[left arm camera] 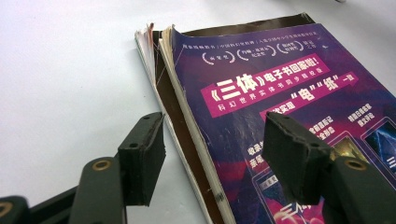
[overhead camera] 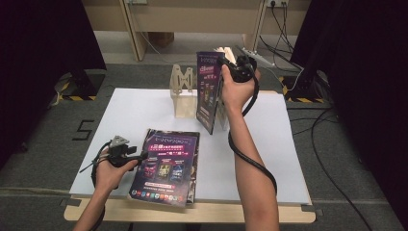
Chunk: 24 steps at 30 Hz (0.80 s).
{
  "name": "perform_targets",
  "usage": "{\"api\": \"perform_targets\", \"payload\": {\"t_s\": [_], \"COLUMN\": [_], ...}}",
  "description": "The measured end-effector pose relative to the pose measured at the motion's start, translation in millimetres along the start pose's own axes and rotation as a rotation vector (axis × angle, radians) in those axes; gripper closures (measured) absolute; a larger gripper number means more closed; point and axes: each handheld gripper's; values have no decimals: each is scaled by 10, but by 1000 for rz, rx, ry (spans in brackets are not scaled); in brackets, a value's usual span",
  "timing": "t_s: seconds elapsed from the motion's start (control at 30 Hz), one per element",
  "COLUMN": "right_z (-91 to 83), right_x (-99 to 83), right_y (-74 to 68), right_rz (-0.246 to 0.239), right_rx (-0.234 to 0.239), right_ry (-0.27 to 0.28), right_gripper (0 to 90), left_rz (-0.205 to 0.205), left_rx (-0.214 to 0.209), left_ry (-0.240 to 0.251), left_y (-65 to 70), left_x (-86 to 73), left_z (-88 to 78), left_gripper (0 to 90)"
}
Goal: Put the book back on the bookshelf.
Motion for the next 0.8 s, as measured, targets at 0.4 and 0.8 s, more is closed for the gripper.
{"api": "perform_targets", "payload": {"t_s": [0.4, 0.8], "right_z": [71, 177], "right_x": [8, 14], "right_y": [-21, -17], "right_rz": [-28, -36], "right_rx": [-9, -23], "right_ry": [20, 35], "right_gripper": [848, 848], "left_rz": [-2, -5], "left_rx": [2, 3], "left_ry": [0, 2], "left_y": [-2, -11], "left_x": [-5, -8], "left_z": [1, -1], "left_gripper": [381, 382]}}
Point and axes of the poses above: each handheld gripper's, and its own axes: z roughly forward along the jaws, x roughly out of its top, y roughly to its right, and after that the axes turned 15 degrees about z, right-handed
